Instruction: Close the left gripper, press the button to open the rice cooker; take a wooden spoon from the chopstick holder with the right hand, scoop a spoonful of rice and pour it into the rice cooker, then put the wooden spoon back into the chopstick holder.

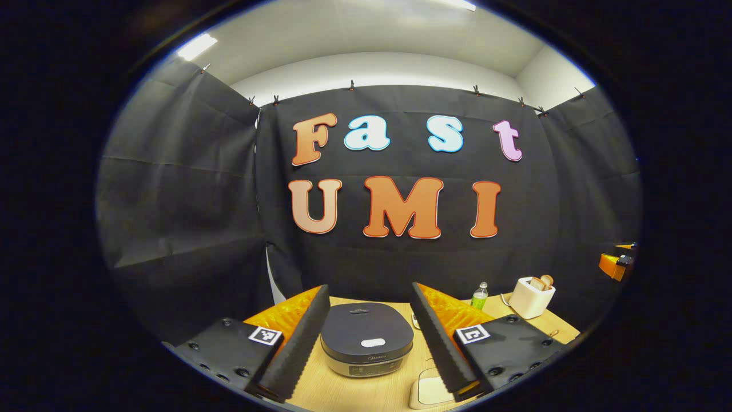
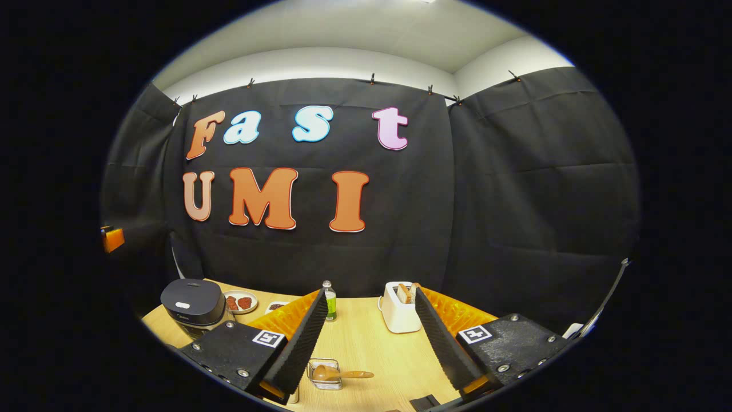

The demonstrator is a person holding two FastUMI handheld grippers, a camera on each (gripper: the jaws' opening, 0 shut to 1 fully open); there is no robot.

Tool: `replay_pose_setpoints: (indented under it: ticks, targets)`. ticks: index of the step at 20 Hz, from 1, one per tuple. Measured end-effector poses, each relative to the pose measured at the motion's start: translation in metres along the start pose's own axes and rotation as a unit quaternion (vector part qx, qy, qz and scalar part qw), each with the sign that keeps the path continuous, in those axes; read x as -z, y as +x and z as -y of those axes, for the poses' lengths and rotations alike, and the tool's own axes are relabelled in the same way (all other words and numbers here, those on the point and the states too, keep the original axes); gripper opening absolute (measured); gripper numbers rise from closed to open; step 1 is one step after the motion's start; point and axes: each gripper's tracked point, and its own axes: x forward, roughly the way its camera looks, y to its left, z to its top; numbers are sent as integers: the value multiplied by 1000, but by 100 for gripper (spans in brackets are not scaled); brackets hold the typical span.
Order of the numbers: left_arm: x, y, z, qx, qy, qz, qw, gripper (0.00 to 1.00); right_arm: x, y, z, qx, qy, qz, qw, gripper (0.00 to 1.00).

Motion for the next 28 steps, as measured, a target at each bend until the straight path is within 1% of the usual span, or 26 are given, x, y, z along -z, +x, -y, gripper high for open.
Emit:
replay_pose_setpoints:
  ticks: [3,5,6,7,9,10,12,13,15,16,17,20,22,23,24,25,26,28]
  targets:
    - [1,1,1,2,6,-2,1000,48,-1,7,2,-5,3,1,1000,95]
    - [2,2,-5,-8,5,-5,1000,25,1,11,0,-7,13,-4,1000,95]
    - [2,5,-6,-3,-3,-8,1000,14,1,12,-2,-9,18,-7,1000,100]
    - [2,5,-3,6,-14,-14,1000,7,1,13,-3,-10,21,-7,1000,95]
    - [-2,7,-7,6,-26,-13,1000,8,0,15,-2,-4,19,-3,1000,95]
    - [-2,10,-11,11,-27,-14,999,4,-2,17,-2,-2,20,-2,1000,95]
    - [3,18,-13,14,-25,-19,999,4,-2,19,-8,-3,19,-2,1000,95]
    - [8,22,-13,17,-24,-26,999,2,-2,19,-10,-2,19,-2,1000,95]
    - [21,34,-8,27,-24,-47,998,2,-3,20,-13,-1,20,0,1000,95]
    - [29,42,-4,33,-21,-56,998,4,-4,20,-16,-2,23,1,1000,95]
    - [38,51,2,39,-18,-63,997,2,-3,22,-20,-4,25,0,1000,95]
    - [69,75,20,61,-13,-101,993,4,3,23,-24,-3,24,-7,1000,95]
    - [92,91,29,71,-24,-128,989,4,5,26,-26,-4,31,-9,999,95]
    - [104,97,32,72,-23,-141,987,4,8,27,-28,-5,36,-13,999,95]
    - [114,105,31,69,-9,-153,986,4,11,28,-28,-5,40,-17,999,95]
    - [123,111,29,67,0,-162,984,2,13,29,-26,-3,42,-20,999,95]
    - [132,115,33,71,-2,-173,982,4,16,29,-24,2,42,-24,999,95]
    - [149,123,35,73,-7,-194,978,4,17,29,-23,5,42,-26,999,95]
